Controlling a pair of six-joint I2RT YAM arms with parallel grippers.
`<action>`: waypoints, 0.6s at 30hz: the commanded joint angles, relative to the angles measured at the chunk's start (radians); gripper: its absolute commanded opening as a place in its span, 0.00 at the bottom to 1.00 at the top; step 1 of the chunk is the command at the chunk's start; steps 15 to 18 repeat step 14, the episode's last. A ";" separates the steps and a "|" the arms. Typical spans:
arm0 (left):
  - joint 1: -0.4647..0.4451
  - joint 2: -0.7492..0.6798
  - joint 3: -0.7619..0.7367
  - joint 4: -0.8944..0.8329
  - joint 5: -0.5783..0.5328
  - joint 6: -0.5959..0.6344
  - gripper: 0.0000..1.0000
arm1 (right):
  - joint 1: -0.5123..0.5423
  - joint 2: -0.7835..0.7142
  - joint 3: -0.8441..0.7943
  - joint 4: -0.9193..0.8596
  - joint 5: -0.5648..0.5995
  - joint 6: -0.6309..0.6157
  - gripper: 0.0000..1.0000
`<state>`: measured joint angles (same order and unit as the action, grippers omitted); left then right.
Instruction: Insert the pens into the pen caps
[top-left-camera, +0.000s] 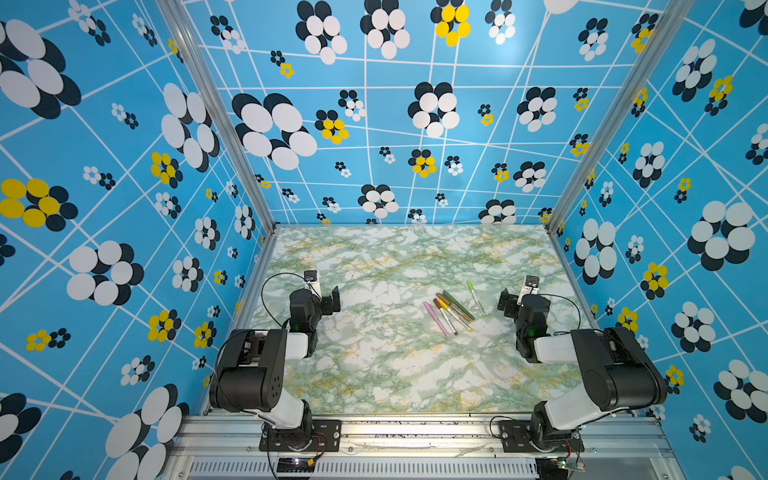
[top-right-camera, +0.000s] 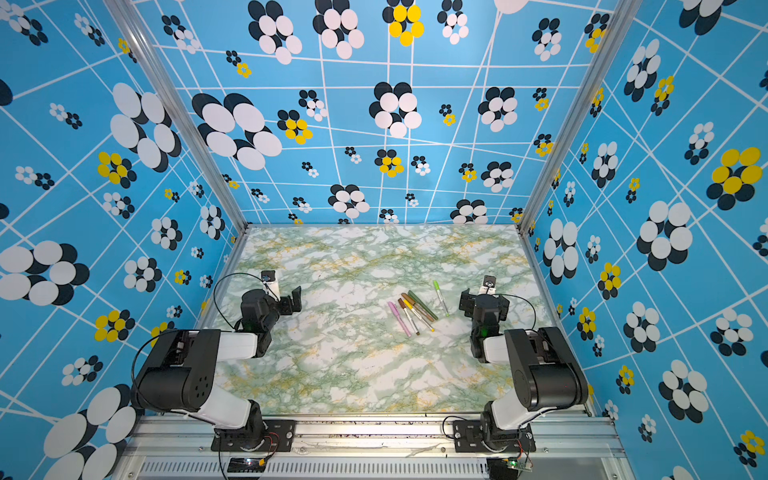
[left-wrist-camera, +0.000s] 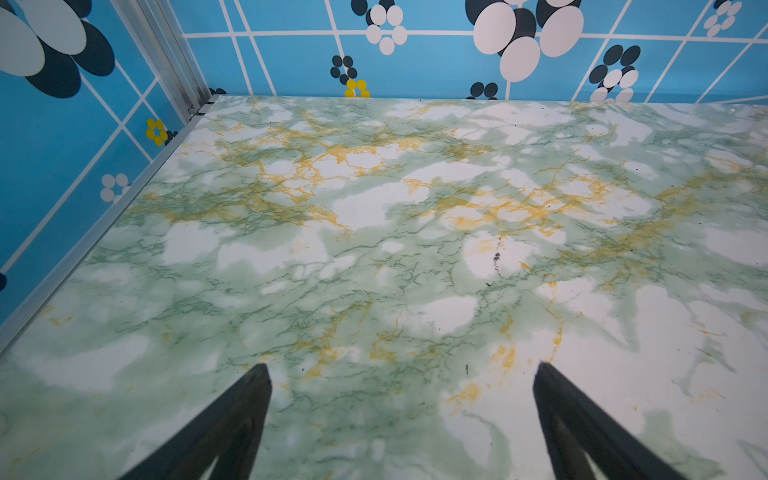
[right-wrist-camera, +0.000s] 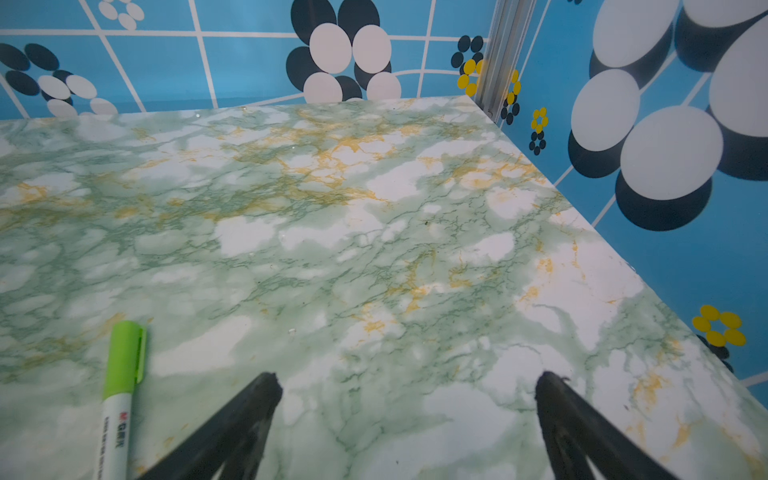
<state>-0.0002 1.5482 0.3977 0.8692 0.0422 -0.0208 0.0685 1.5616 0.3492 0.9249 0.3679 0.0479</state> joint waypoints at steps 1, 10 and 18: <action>-0.002 -0.003 -0.008 0.028 0.013 0.016 0.99 | -0.006 -0.017 0.019 0.009 0.000 0.006 0.99; -0.005 -0.003 -0.010 0.032 0.006 0.018 0.99 | -0.017 -0.011 0.033 -0.011 -0.053 0.006 0.99; -0.004 -0.003 -0.009 0.033 0.006 0.018 0.99 | -0.016 -0.011 0.029 -0.003 -0.052 0.002 0.99</action>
